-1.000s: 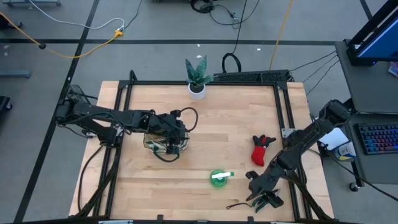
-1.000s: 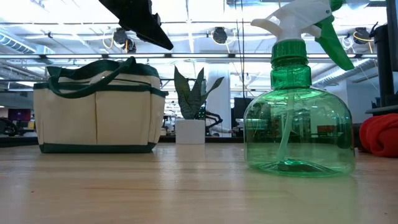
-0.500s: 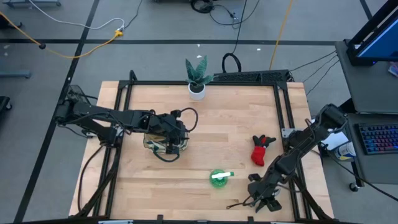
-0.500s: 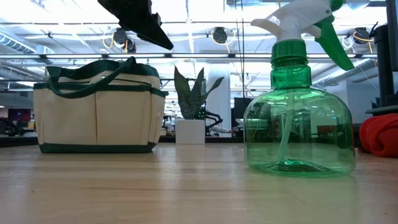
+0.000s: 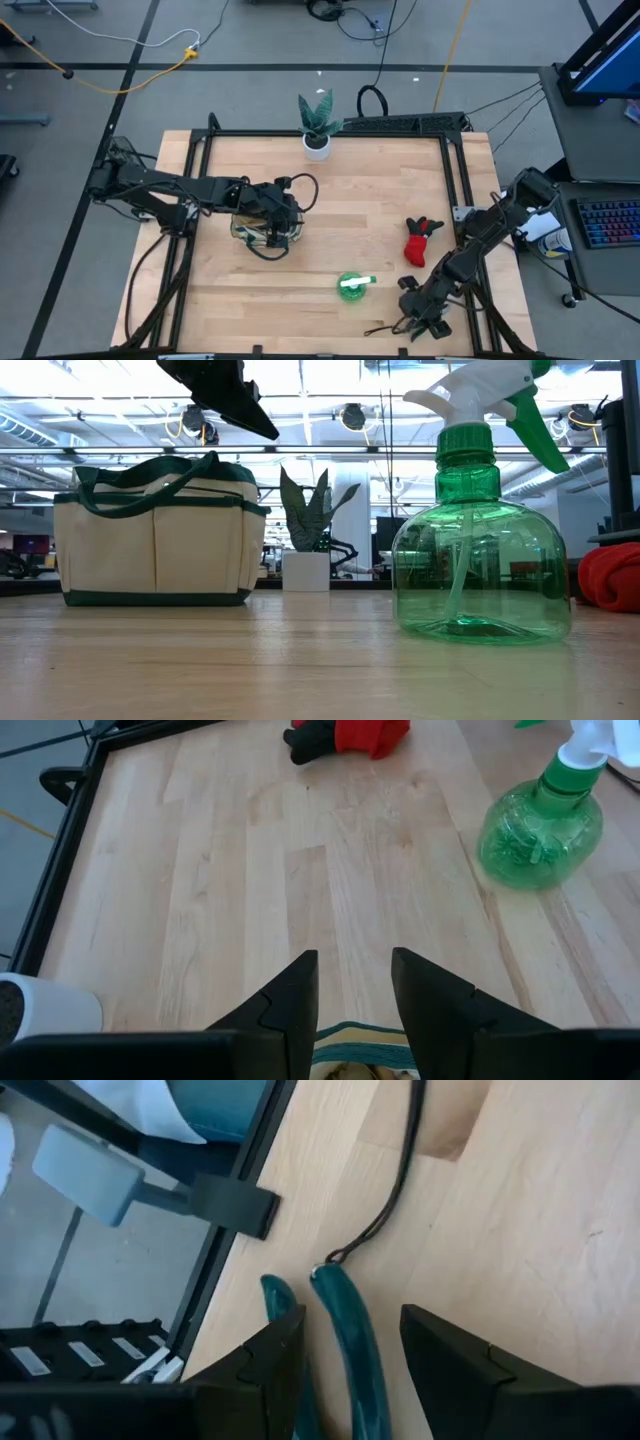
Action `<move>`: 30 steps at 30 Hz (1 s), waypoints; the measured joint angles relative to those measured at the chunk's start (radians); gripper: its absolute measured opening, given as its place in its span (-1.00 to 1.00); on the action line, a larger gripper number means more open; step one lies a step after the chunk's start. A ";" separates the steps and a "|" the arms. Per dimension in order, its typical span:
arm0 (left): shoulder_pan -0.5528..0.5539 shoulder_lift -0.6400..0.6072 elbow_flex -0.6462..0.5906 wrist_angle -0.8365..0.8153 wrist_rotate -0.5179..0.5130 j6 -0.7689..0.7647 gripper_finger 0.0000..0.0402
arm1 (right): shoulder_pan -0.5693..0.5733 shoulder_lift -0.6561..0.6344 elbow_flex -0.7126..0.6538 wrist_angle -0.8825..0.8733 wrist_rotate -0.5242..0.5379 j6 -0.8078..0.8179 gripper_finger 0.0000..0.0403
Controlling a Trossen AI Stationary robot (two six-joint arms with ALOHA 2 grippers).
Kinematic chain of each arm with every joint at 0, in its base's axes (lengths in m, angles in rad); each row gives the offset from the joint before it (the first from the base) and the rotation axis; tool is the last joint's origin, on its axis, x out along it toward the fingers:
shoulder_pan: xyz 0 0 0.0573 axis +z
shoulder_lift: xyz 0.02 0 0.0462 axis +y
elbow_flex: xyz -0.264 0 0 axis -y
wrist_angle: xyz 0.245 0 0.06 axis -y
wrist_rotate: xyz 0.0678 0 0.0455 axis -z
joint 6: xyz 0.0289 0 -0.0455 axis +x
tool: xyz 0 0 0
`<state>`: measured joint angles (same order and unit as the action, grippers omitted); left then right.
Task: Pick & Place Garden tools in Gardening bag
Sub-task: Put the green shear scissors into the white gardening bag
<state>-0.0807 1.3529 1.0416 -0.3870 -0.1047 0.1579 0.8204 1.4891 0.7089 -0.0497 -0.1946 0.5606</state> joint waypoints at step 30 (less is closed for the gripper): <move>0.000 0.000 0.000 0.001 0.002 -0.001 -0.35 | 0.093 0.059 0.001 -0.086 0.235 -0.033 -0.33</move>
<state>-0.0807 1.3529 1.0416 -0.3859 -0.1022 0.1566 0.9138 1.5477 0.7103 -0.1354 0.0408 0.5274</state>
